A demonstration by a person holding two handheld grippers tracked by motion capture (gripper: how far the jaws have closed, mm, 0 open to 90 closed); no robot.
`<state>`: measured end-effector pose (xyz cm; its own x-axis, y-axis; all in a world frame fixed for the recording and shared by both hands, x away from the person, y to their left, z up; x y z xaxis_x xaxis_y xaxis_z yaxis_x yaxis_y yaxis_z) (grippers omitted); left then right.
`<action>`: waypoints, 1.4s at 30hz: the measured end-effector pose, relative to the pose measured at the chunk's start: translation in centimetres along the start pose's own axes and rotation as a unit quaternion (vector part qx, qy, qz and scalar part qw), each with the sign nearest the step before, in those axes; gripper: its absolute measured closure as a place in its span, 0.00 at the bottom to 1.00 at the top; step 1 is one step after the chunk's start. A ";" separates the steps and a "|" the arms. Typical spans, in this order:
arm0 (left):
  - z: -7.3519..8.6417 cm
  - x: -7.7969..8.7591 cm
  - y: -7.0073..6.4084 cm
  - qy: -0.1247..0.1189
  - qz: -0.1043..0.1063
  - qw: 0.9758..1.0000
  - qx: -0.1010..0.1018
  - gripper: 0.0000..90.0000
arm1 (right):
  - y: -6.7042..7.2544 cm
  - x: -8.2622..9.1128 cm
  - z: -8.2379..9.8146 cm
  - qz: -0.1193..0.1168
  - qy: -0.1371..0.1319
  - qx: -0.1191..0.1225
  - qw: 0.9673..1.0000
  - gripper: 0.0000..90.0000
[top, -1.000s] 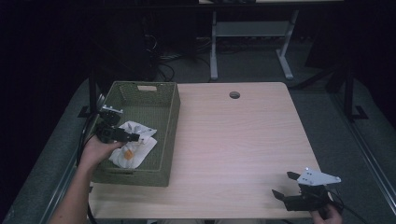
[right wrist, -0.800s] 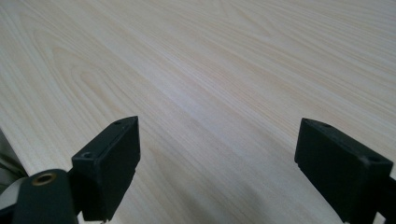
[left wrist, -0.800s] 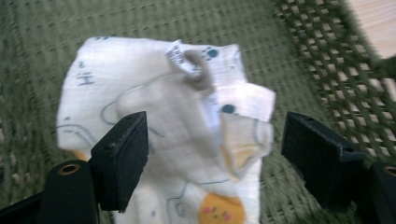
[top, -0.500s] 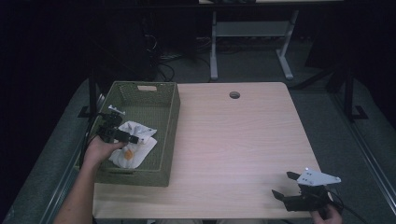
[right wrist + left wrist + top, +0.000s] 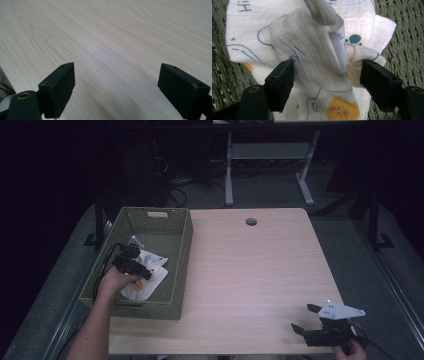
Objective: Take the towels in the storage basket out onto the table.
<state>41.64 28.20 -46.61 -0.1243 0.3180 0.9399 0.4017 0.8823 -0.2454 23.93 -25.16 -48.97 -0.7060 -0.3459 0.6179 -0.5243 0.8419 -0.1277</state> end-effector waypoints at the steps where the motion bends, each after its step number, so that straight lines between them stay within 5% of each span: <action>1: 0.0 -0.2 0.0 0.005 -0.002 1.000 0.000 0.32 | 0.0 0.0 0.0 0.000 0.000 0.000 1.000 0.15; 10: 0.5 -1.7 0.2 0.044 -0.002 0.999 0.004 0.35 | 0.0 -0.1 0.0 0.002 0.001 0.001 1.000 0.15; 16: 0.5 -1.8 0.4 0.046 -0.002 0.999 0.008 0.37 | -0.1 -0.1 0.1 0.003 0.000 -0.001 1.000 0.15; 22: 0.5 -1.7 0.2 0.046 -0.005 0.999 0.018 0.47 | 0.0 -0.1 0.1 0.003 0.002 -0.001 1.000 0.15; 25: 0.4 -1.6 0.0 0.058 -0.008 0.998 0.013 0.60 | 0.0 -0.1 0.1 0.003 0.000 -0.002 1.000 0.15; 33: 0.1 -1.6 -0.2 0.055 -0.011 0.998 0.006 0.76 | 0.0 -0.2 0.1 0.002 0.001 0.001 1.000 0.15; 42: 0.0 -0.6 -0.5 0.026 0.004 1.000 -0.004 0.80 | -0.1 -0.1 0.1 0.004 0.001 0.000 1.000 0.16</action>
<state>41.51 27.58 -47.06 -0.0733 0.3064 0.9491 0.4099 0.8768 -0.2514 24.04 -25.27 -49.08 -0.7101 -0.3379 0.6178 -0.5178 0.8451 -0.1330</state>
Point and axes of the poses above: each handheld gripper's, and its own axes: x roughly backward along the jaws, z roughly out of its underside, y roughly to its left, the point moved 6 cm from there along -x, roughly forward along the jaws, and after that the axes turned 13 degrees about z, right-handed, at the moved point
